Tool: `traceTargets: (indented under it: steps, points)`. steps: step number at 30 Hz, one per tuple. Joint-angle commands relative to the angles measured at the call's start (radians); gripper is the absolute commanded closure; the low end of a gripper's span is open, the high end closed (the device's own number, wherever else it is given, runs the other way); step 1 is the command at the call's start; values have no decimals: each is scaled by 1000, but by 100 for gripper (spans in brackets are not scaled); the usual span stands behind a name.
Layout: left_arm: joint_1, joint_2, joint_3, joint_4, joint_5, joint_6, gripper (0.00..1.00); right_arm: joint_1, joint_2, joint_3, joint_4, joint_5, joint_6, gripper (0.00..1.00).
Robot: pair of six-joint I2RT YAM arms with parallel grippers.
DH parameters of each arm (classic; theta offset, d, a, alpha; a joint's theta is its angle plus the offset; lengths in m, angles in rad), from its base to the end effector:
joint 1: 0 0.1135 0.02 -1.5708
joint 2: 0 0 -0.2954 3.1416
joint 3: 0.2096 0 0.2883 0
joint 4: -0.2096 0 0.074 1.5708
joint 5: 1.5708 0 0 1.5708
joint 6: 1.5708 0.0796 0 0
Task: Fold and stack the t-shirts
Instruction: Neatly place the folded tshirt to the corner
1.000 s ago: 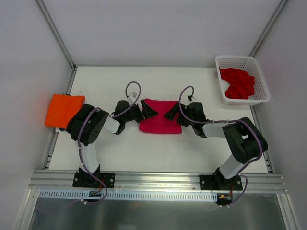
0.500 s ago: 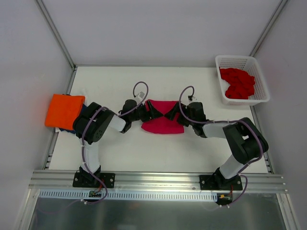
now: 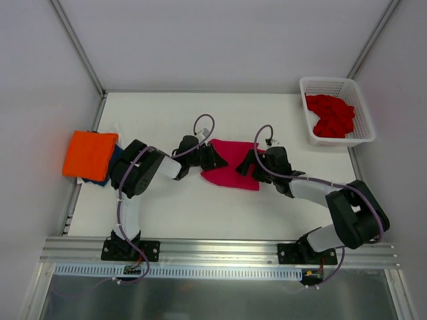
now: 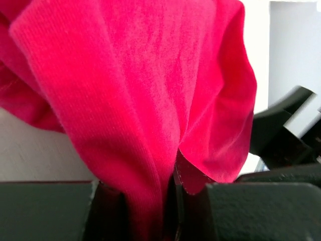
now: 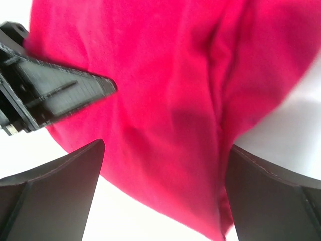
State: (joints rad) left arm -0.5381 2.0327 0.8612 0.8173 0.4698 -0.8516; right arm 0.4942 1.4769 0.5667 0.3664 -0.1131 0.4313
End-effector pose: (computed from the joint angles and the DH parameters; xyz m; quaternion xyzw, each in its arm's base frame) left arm 0.3701 -0.2629 0.0912 0.0068 0.8091 -0.5026 0.3046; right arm 0.2983 0.1709 0.1425 -0.0551 0.8683 0.2630 0.4169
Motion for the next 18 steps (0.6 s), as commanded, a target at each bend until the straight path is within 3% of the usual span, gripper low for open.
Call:
traceTargets:
  steps: [1, 7, 18]
  points:
    - [-11, -61, 27, -218, -101, 104, 100, 14, -111, -5, -150, 78, -60, 0]
    - [-10, -258, 32, -579, -342, 235, 100, 15, -274, -8, -300, 196, -103, 1]
    - [62, -646, -97, -918, -635, 235, 100, 15, -342, -1, -346, 202, -120, 1]
